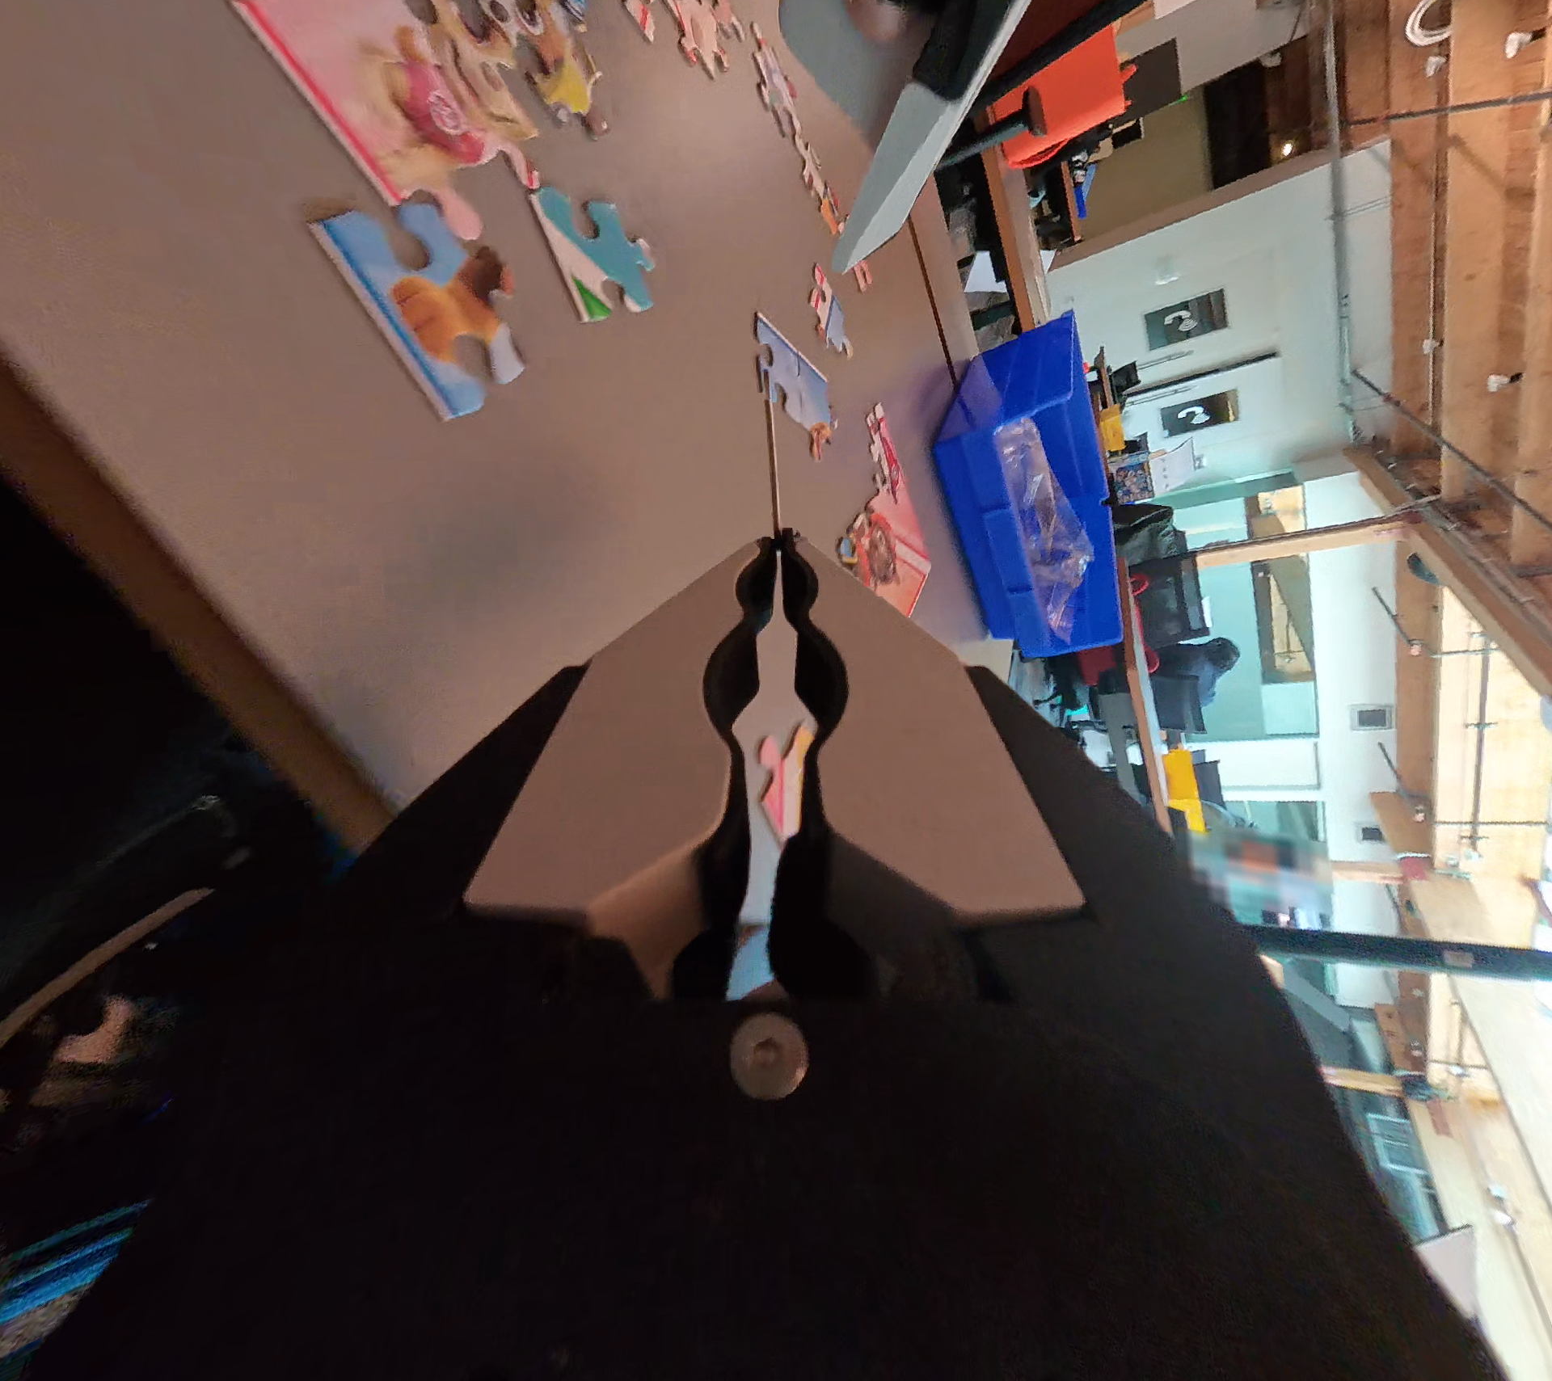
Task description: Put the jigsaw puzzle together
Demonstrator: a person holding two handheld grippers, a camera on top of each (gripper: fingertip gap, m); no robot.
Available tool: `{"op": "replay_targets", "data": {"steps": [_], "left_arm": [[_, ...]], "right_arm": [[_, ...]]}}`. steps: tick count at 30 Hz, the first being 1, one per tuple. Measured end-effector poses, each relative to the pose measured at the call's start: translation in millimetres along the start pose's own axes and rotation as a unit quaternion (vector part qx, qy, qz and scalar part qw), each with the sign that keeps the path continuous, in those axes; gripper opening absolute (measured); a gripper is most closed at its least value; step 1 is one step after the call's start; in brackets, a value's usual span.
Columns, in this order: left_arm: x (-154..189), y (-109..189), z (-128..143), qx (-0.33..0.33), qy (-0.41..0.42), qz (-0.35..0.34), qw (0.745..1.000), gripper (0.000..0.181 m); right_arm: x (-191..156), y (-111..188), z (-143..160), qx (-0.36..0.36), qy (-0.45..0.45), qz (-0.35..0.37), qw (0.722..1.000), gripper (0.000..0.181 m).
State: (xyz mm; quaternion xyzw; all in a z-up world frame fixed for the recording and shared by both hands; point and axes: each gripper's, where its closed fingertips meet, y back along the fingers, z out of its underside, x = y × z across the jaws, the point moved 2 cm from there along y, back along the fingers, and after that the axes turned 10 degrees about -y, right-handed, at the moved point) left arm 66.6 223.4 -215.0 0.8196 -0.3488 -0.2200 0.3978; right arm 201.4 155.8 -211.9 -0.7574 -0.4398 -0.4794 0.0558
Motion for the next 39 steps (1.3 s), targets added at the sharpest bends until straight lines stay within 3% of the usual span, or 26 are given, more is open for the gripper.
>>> {"op": "replay_targets", "data": {"steps": [4,10,12,14,18,21,29,33,36,39], "left_arm": [[-21,-33,23,-0.051,0.037,0.032,0.997,0.003],[4,-45,13,-0.014,0.05,0.097,0.994,0.0],[24,-46,8,-0.002,0.05,0.143,0.988,0.002],[30,-42,7,-0.003,0.021,0.146,0.989,0.0],[-18,-29,4,0.005,0.025,0.055,0.998,0.0],[-23,-43,18,-0.033,0.048,0.082,0.995,0.004],[34,-53,-5,0.009,0.035,0.192,0.981,0.004],[27,-43,-20,0.053,-0.006,0.162,0.985,0.0],[13,-54,-8,-0.003,-0.058,0.108,0.992,0.005],[17,-59,-10,0.0,-0.074,0.108,0.991,0.006]], "right_arm": [[3,-45,-6,-0.006,0.061,0.004,0.998,0.0],[7,-77,2,-0.028,0.098,-0.006,0.995,0.0],[9,-78,9,-0.045,0.09,-0.012,0.995,0.0],[10,-77,14,-0.057,0.075,-0.016,0.995,0.0],[6,-78,27,-0.099,0.061,-0.029,0.993,0.0],[8,-80,30,-0.115,0.052,-0.029,0.992,0.0],[17,-78,41,-0.149,0.034,-0.025,0.988,0.0],[17,-73,46,-0.173,0.037,-0.024,0.984,0.0],[13,-71,44,-0.192,0.048,-0.024,0.98,0.0],[9,-70,44,-0.22,0.066,-0.023,0.973,0.0]]}}
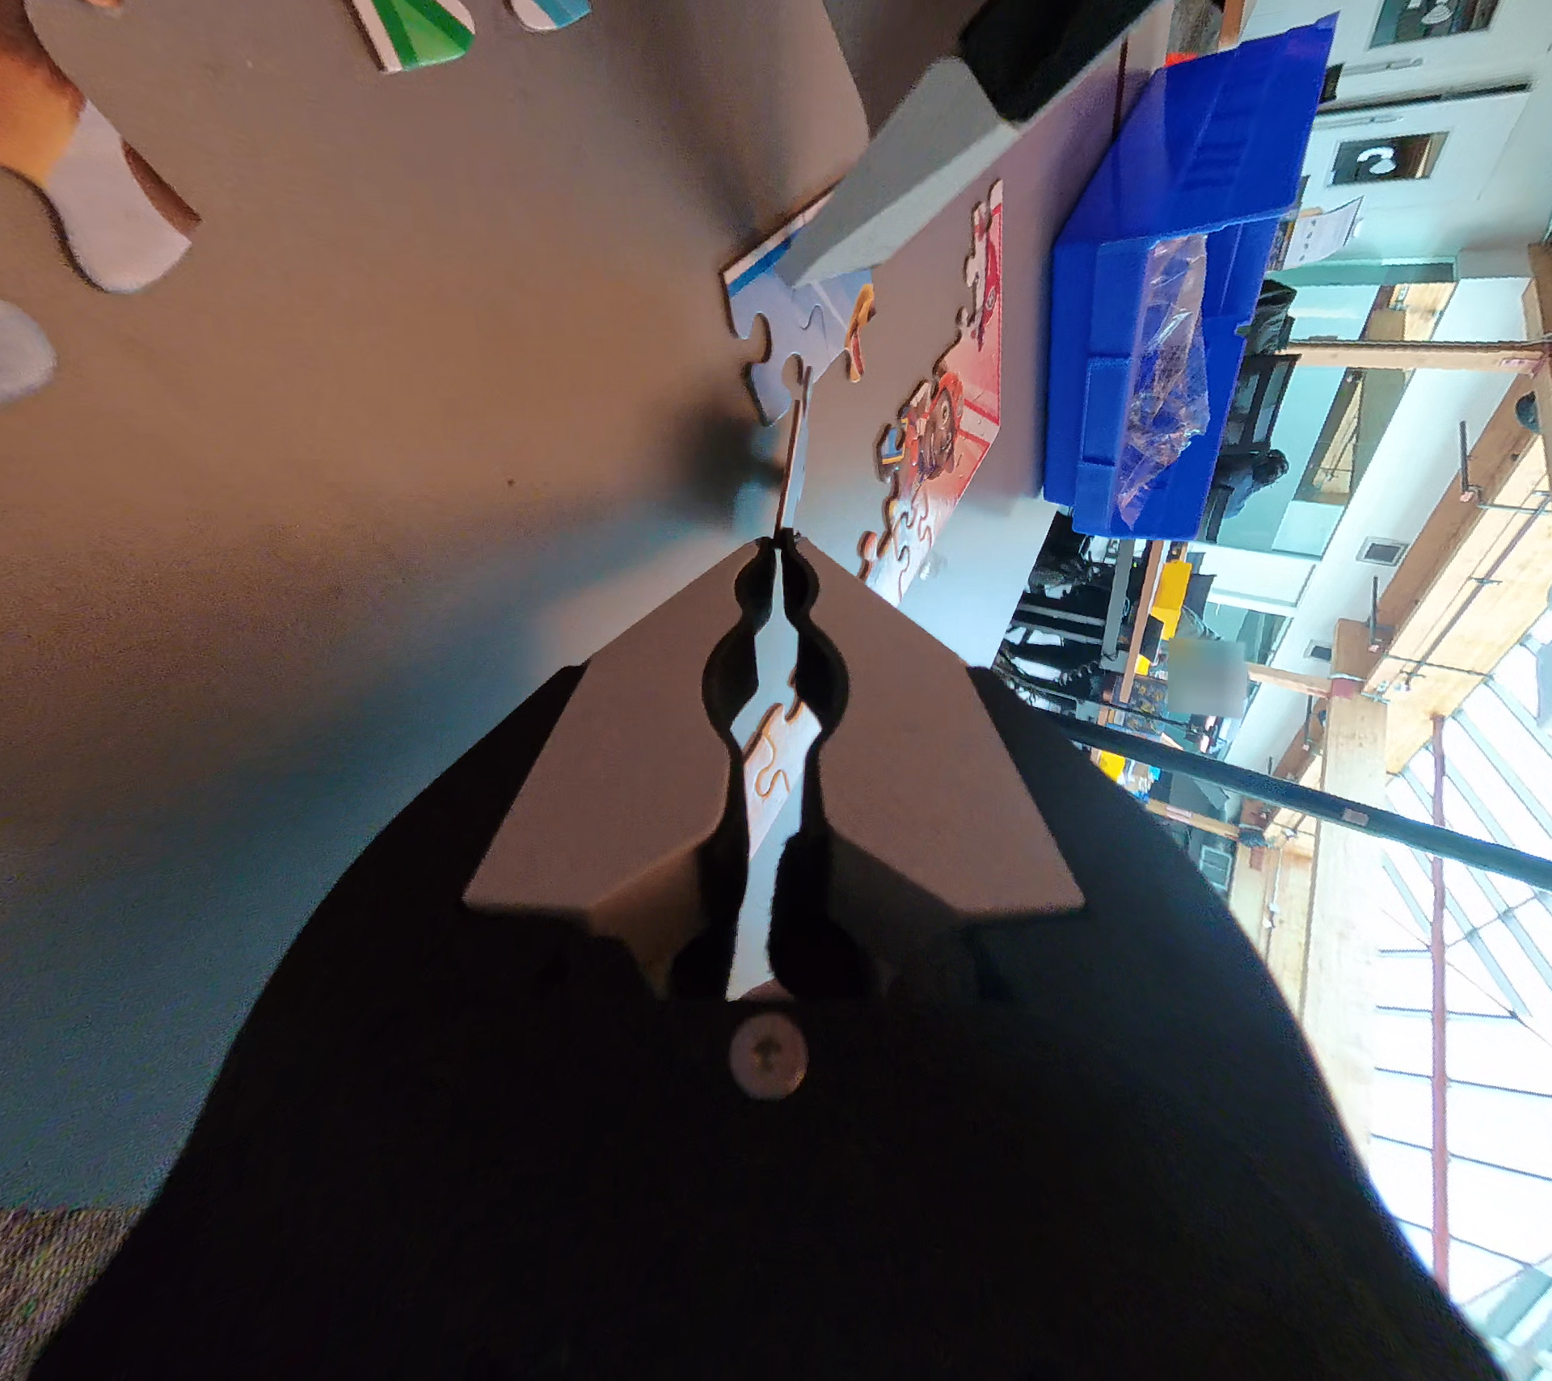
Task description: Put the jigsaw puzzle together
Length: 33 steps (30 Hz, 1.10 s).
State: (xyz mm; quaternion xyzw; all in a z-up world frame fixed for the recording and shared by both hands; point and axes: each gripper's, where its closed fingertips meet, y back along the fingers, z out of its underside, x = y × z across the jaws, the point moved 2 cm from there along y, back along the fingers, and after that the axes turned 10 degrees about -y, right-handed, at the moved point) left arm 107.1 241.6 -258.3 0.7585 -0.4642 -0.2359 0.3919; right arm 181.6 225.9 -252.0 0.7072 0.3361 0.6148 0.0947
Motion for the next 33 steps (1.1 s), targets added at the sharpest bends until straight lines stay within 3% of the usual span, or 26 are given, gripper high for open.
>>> {"op": "replay_targets", "data": {"steps": [11,16,22,26,28,33], "left_arm": [[7,-4,-4,0.016,0.039,-0.028,0.999,0.008],[8,-4,-5,0.014,0.04,-0.029,0.999,0.009],[7,-4,-4,0.018,0.043,-0.023,0.999,0.007],[6,-4,-4,0.018,0.045,-0.02,0.999,0.004],[5,-4,-4,0.02,0.048,-0.018,0.998,0.003],[5,-4,-3,0.023,0.051,-0.018,0.998,0.002]], "right_arm": [[-16,4,-4,-0.129,0.028,-0.054,0.99,0.003],[-16,11,-12,-0.125,0.003,-0.084,0.989,0.013],[-9,19,0,-0.075,-0.061,-0.192,0.977,0.022],[1,14,-24,0.084,-0.139,-0.276,0.947,0.014],[-4,-1,-15,0.075,-0.161,-0.312,0.933,0.014],[-3,-14,-12,0.088,-0.197,-0.316,0.924,0.0]]}}
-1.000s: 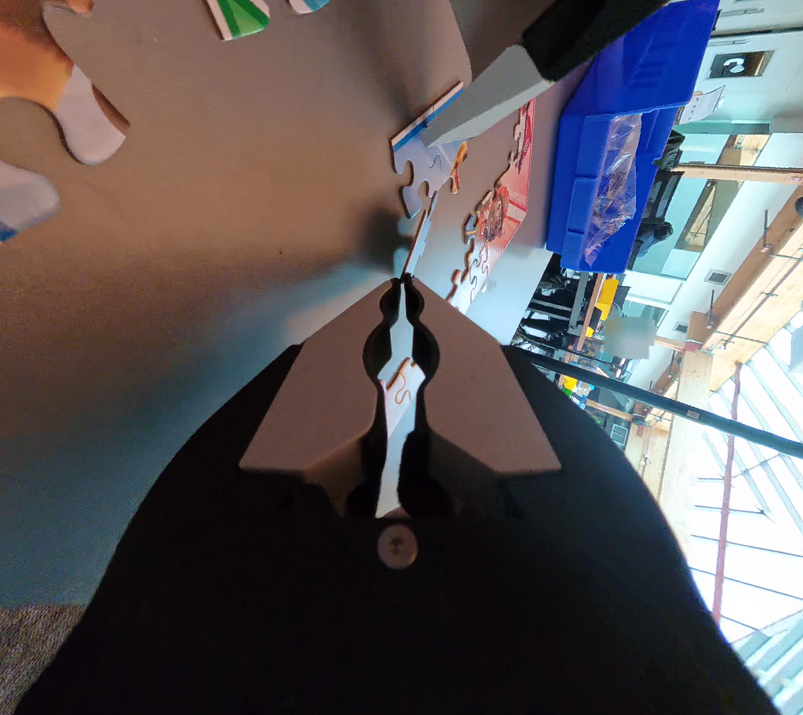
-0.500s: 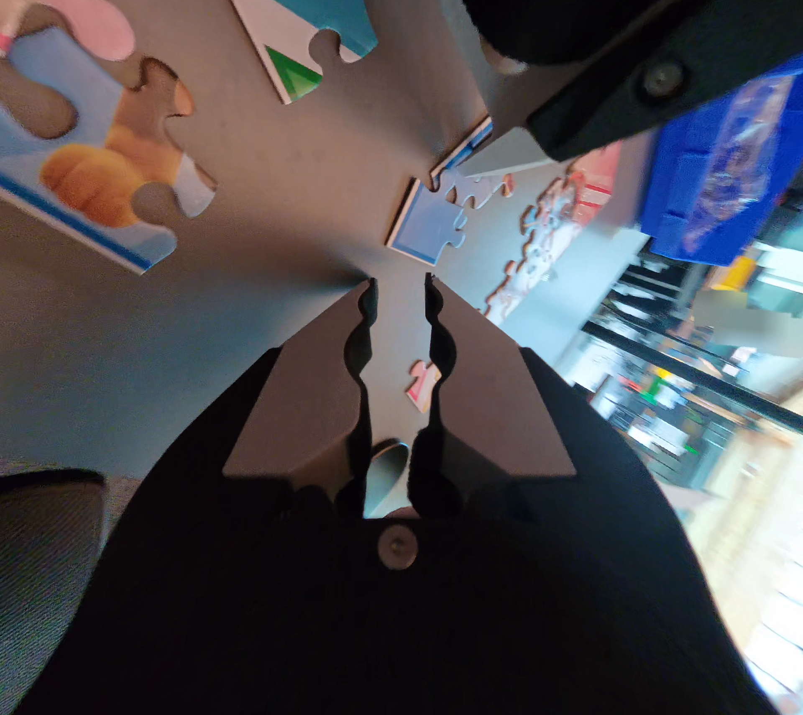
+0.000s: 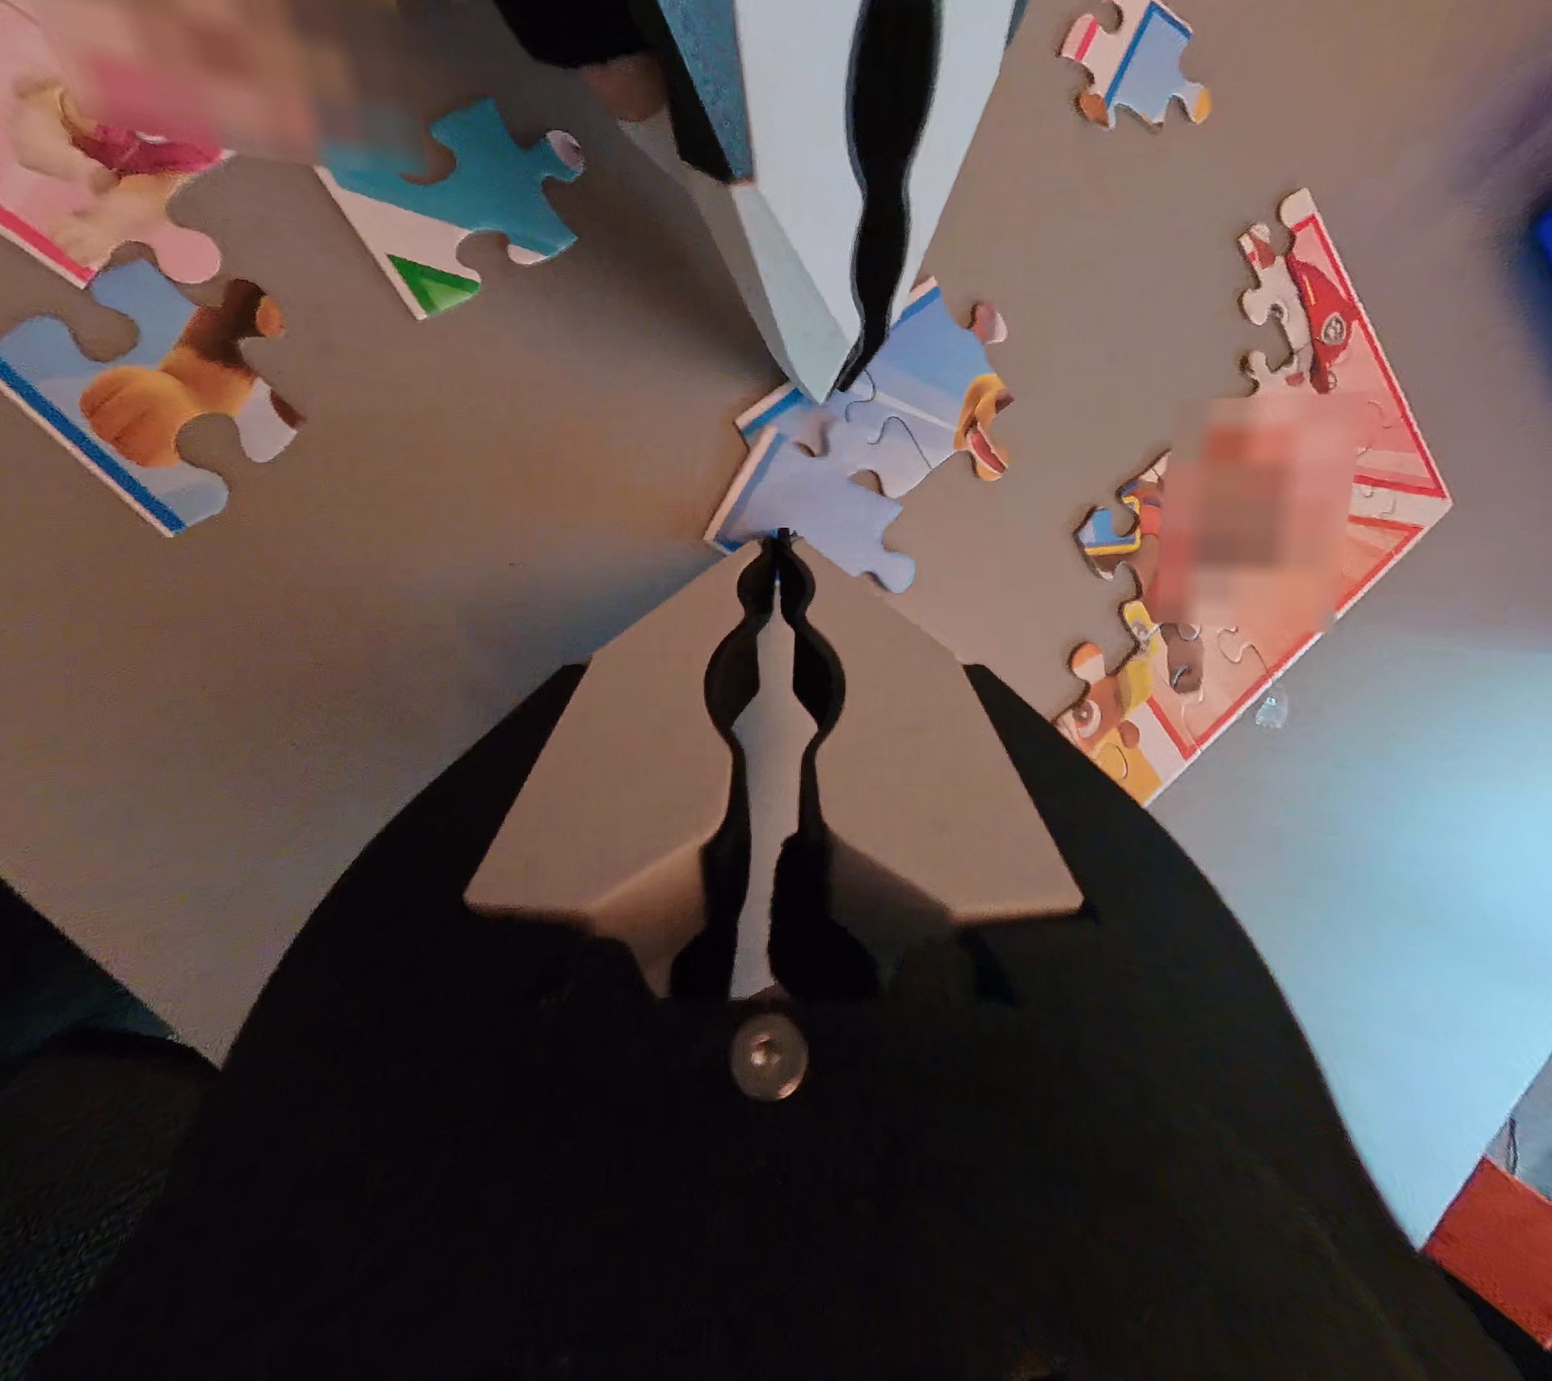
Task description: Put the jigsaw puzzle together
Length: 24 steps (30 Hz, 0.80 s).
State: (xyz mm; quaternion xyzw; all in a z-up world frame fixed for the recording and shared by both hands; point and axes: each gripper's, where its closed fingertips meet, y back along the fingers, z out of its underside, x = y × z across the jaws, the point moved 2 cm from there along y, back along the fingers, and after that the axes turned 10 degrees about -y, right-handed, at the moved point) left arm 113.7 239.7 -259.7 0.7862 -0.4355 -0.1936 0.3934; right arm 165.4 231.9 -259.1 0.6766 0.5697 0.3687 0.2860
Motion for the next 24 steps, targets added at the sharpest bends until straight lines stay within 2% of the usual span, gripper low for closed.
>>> {"op": "replay_targets", "data": {"steps": [7,11,12,13,15,17,20,24], "left_arm": [[0,0,0,-0.005,-0.005,-0.005,1.0,0.002],[0,0,0,-0.006,-0.005,-0.007,1.0,0.002],[0,0,0,-0.005,-0.005,-0.008,1.0,0.002],[0,0,0,-0.005,-0.005,-0.008,1.0,0.002],[0,0,0,-0.005,-0.004,-0.008,1.0,0.002],[0,0,0,-0.004,-0.003,-0.008,1.0,0.002],[0,0,0,-0.006,-0.003,-0.007,1.0,0.002],[0,0,0,-0.01,-0.006,-0.008,1.0,0.002]], "right_arm": [[-6,5,8,-0.028,-0.122,0.019,0.992,0.0],[-25,6,2,-0.022,-0.167,-0.028,0.985,0.0],[-23,6,3,-0.026,-0.17,-0.016,0.985,0.0],[-18,8,4,-0.032,-0.17,0.001,0.985,0.0],[-21,12,-5,-0.016,-0.156,-0.011,0.988,0.0],[-19,14,-15,0.002,-0.113,0.003,0.994,0.0],[-9,6,-12,-0.019,-0.064,0.023,0.998,0.0],[-3,-4,-9,-0.006,-0.042,-0.01,0.999,0.0]]}}
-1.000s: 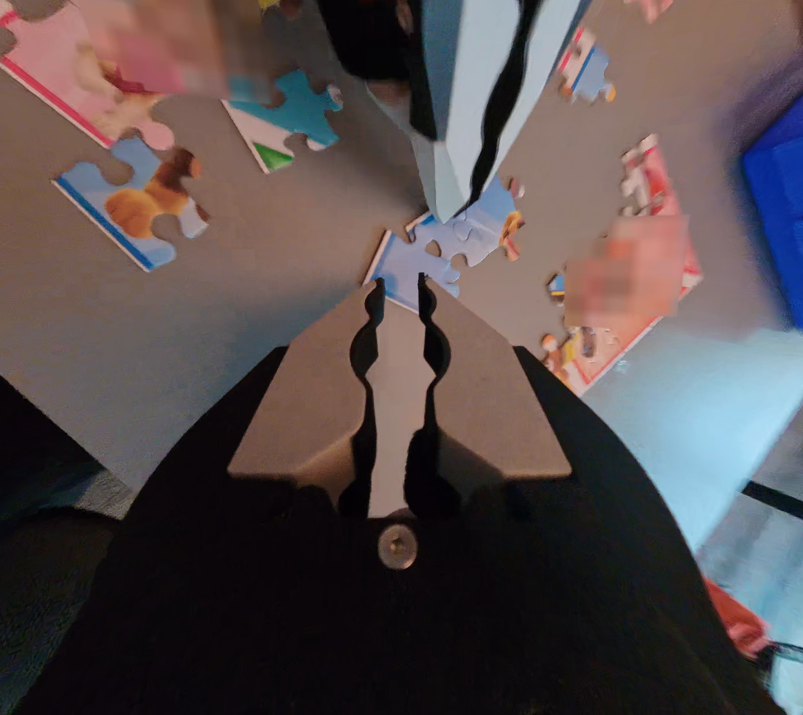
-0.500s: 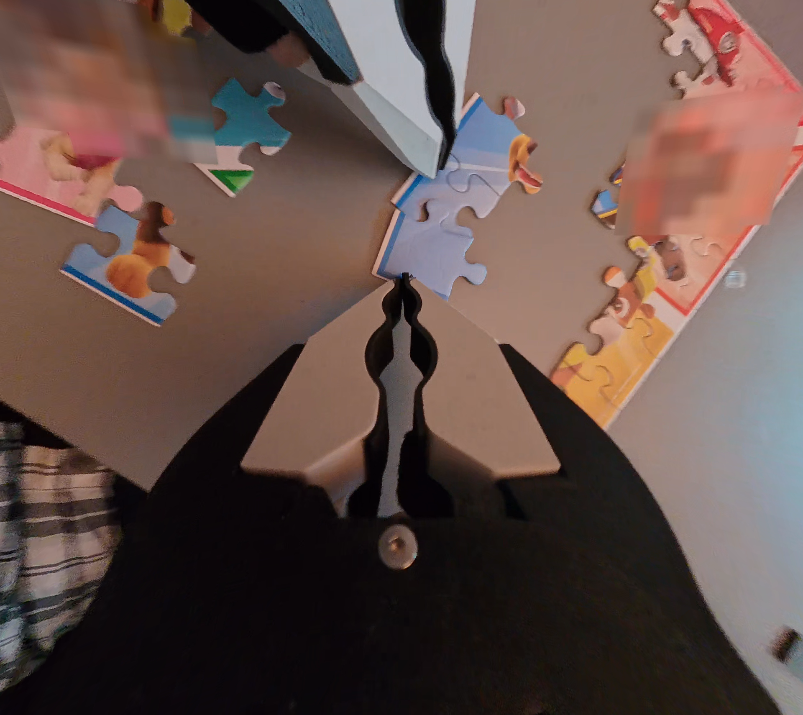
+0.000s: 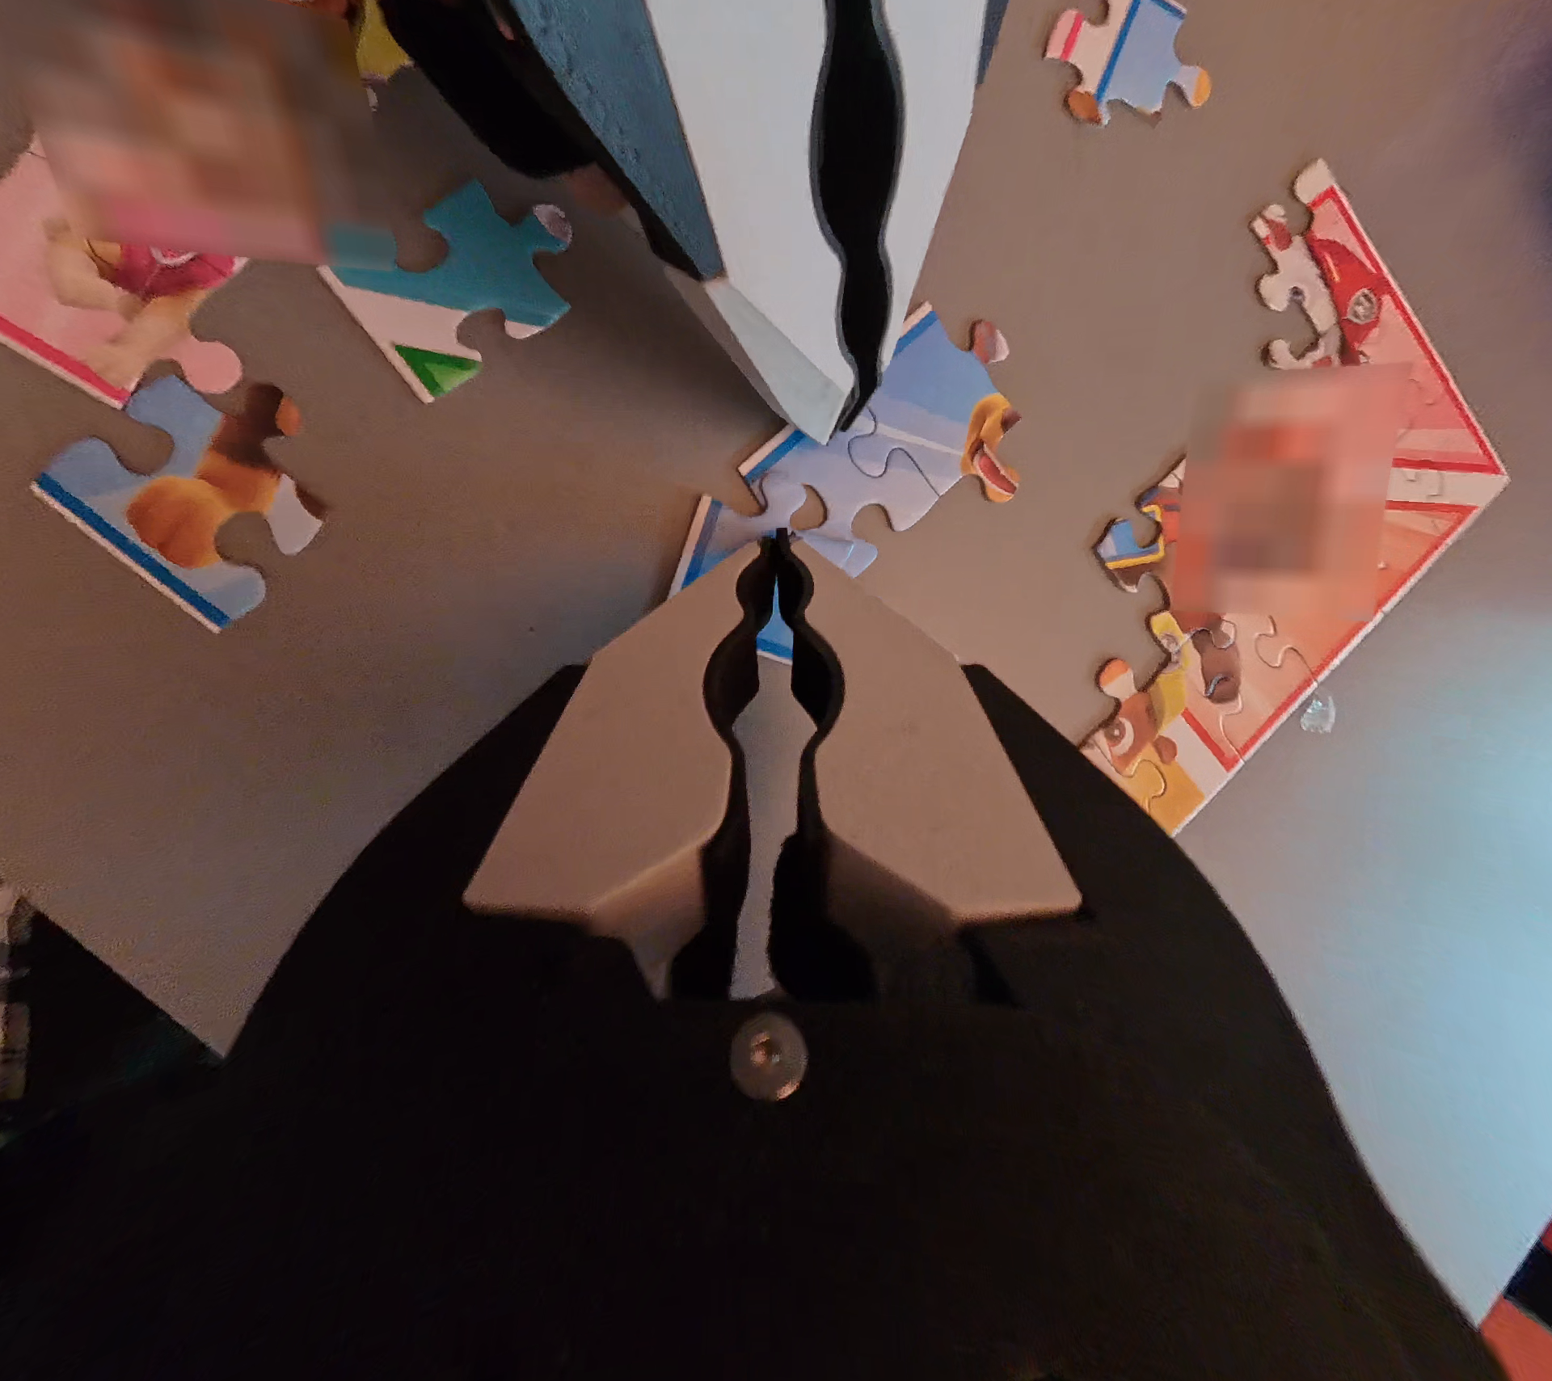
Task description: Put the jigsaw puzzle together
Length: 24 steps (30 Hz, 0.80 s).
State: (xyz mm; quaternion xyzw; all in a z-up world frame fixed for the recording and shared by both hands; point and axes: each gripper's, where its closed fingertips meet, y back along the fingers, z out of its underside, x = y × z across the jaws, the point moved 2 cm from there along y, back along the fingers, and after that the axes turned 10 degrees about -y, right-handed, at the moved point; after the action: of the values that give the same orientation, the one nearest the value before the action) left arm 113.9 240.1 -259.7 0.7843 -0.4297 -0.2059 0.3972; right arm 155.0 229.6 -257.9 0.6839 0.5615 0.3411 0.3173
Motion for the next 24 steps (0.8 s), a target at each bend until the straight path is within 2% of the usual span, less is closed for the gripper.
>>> {"op": "replay_targets", "data": {"steps": [3,9,14,24], "left_arm": [[-0.1,0.0,0.3,0.003,0.002,0.001,1.0,0.002],[-0.5,-0.2,0.0,0.005,0.006,0.0,1.0,0.0],[2.2,-0.1,-1.2,-0.005,0.0,0.001,1.0,0.006],[8.5,-1.8,-4.0,-0.009,-0.025,-0.017,1.0,0.015]], "right_arm": [[1.0,1.5,3.2,-0.004,-0.012,-0.001,1.0,0.0],[-0.2,2.5,5.6,0.024,-0.151,0.01,0.988,0.0],[2.5,-0.2,2.2,0.042,-0.188,0.052,0.98,0.0],[4.8,1.4,5.6,0.058,-0.233,0.089,0.967,0.0]]}}
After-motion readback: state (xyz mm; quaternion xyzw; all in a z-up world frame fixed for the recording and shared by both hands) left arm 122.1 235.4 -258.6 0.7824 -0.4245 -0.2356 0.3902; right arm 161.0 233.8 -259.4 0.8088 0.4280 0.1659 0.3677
